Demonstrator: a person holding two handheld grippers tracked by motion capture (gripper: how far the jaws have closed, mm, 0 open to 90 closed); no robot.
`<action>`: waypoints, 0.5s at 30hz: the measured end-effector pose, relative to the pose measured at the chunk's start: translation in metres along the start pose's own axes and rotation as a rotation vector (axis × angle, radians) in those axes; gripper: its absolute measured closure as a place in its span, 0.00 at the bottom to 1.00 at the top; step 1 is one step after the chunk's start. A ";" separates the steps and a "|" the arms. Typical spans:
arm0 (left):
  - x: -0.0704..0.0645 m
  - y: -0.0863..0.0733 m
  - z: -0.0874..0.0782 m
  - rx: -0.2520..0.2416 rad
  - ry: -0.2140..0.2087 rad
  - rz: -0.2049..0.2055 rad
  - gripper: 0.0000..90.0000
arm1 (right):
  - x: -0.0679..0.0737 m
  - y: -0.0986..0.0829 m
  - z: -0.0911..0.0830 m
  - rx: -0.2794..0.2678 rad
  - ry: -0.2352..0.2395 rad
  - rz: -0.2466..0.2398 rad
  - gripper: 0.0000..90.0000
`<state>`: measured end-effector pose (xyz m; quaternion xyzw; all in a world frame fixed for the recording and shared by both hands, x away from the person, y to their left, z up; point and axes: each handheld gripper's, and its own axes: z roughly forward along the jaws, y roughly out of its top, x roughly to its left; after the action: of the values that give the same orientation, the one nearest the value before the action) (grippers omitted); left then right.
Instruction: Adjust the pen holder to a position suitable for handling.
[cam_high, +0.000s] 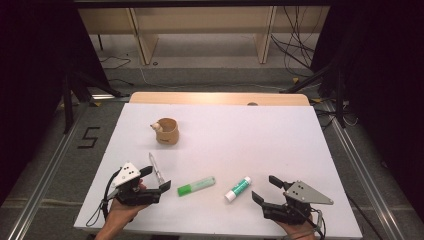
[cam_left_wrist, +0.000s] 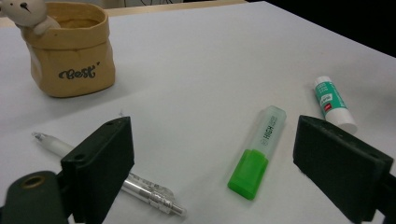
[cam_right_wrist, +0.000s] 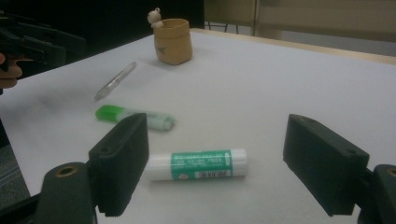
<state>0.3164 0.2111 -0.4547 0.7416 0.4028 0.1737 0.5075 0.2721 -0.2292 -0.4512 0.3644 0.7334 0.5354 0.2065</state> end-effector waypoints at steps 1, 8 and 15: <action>0.001 0.001 0.001 -0.005 0.007 -0.001 0.13 | 0.000 0.000 0.000 0.000 0.001 -0.001 0.26; 0.017 0.011 0.011 -0.014 0.057 -0.019 0.15 | 0.000 0.000 -0.001 0.000 0.002 0.002 0.26; 0.039 0.021 0.016 -0.015 0.137 -0.068 0.20 | 0.000 0.000 0.000 0.002 0.002 -0.004 0.27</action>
<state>0.3601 0.2279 -0.4483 0.7100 0.4604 0.2097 0.4897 0.2723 -0.2293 -0.4512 0.3624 0.7349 0.5347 0.2067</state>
